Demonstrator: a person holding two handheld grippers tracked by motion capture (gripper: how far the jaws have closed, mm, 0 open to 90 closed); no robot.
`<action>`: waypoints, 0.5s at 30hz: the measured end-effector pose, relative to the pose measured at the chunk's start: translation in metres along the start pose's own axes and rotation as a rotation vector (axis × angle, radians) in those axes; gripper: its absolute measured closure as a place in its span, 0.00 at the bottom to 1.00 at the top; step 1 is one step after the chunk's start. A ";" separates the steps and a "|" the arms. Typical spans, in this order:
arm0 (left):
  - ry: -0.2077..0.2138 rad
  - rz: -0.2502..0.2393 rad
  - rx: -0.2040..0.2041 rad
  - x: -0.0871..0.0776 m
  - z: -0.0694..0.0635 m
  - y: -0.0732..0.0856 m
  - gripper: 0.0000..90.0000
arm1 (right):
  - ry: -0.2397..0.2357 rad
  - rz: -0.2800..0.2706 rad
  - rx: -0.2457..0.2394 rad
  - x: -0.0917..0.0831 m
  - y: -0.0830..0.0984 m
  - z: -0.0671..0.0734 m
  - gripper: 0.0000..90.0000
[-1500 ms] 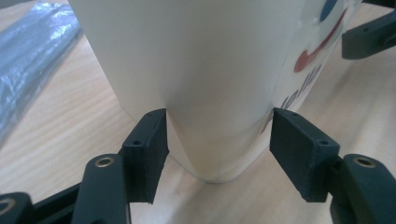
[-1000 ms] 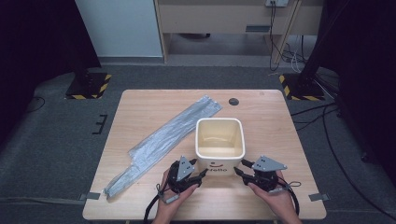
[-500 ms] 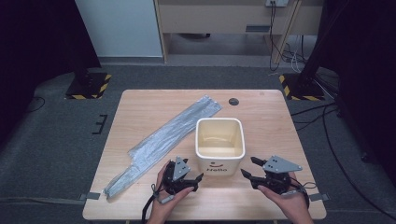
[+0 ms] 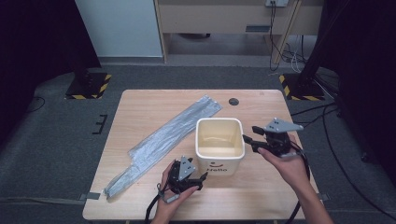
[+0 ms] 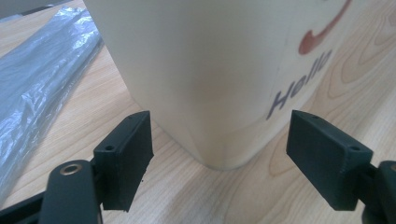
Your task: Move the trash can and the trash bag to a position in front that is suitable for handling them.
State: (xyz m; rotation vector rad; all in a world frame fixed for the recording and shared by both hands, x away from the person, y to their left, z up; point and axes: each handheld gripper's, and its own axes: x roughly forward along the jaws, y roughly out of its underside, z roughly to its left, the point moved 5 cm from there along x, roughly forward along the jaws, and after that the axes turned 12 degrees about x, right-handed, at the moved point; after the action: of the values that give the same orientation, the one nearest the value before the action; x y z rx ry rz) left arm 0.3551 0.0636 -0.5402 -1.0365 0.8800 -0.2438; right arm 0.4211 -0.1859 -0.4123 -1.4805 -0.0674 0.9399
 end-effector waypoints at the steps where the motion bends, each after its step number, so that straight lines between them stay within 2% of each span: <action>1: 0.000 0.000 0.000 0.000 0.000 0.000 0.26 | 0.006 0.006 -0.001 0.006 -0.004 -0.002 0.52; 3: -0.005 0.006 -0.007 0.002 0.002 0.000 0.26 | 0.007 0.016 0.004 0.013 -0.007 -0.004 0.52; 4: -0.007 0.007 -0.015 0.005 0.003 0.000 0.26 | 0.016 0.039 -0.009 0.025 -0.011 -0.005 0.52; 6: -0.002 0.009 -0.015 0.006 0.003 0.000 0.26 | 0.020 0.053 -0.011 0.032 -0.013 -0.007 0.52; 8: 0.002 0.016 0.000 0.008 0.000 -0.001 0.26 | 0.057 0.085 -0.015 0.048 -0.016 -0.012 0.52; 9: 0.002 0.016 0.000 0.008 0.000 -0.001 0.26 | 0.057 0.085 -0.015 0.048 -0.016 -0.012 0.52; 12: 0.000 0.015 0.003 0.007 0.000 -0.001 0.26 | 0.064 0.114 -0.010 0.064 -0.018 -0.019 0.50; 15: -0.003 0.015 -0.002 0.002 0.001 -0.001 0.26 | 0.068 0.137 -0.021 0.073 -0.019 -0.020 0.50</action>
State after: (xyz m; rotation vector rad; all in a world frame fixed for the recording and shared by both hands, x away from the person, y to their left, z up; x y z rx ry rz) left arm 0.3579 0.0625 -0.5403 -1.0311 0.8854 -0.2290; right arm 0.4902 -0.1572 -0.4350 -1.5505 0.0749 1.0000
